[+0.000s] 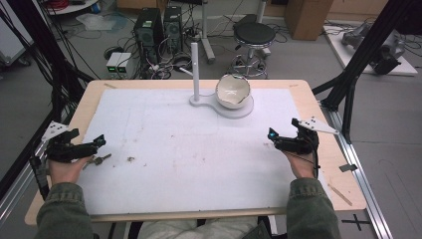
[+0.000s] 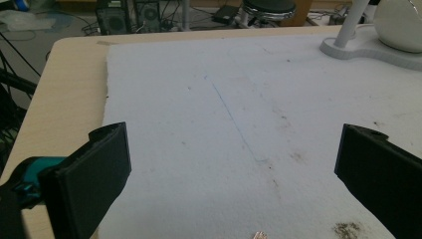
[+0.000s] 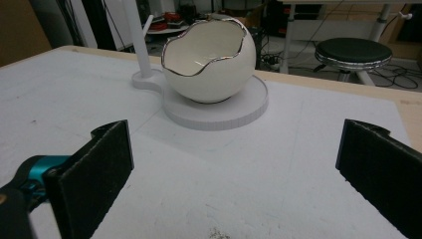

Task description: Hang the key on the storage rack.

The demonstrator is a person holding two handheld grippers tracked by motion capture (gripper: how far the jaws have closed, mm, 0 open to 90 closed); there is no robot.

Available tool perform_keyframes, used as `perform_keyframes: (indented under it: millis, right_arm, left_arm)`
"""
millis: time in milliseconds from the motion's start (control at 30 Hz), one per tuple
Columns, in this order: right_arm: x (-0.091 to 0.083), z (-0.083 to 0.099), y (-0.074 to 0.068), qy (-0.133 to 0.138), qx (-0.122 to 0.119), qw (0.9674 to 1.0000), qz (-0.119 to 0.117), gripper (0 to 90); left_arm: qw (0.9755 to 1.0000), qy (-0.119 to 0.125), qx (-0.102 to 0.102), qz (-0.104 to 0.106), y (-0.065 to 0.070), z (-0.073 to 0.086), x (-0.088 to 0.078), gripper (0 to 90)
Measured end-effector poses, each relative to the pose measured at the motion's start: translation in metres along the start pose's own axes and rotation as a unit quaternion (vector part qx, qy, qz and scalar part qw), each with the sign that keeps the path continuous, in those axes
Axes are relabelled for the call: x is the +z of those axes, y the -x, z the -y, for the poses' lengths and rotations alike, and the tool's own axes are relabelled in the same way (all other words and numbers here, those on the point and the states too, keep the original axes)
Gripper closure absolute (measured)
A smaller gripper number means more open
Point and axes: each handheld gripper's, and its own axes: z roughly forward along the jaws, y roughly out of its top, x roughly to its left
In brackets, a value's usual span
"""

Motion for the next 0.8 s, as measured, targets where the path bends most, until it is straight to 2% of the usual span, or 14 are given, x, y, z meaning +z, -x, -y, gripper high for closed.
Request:
perform_keyframes:
  millis: [367, 800]
  right_arm:
    - [0.003, 0.001, -0.002, -0.009, -0.005, 0.9999, -0.004, 0.5]
    - [0.005, 0.002, -0.002, -0.018, -0.009, 0.9997, -0.011, 0.5]
  left_arm:
    - [0.9996, -0.022, 0.015, 0.005, 0.002, 0.001, 0.005, 1.6]
    - [0.9979, -0.055, 0.031, 0.013, 0.006, 0.004, 0.011, 1.7]
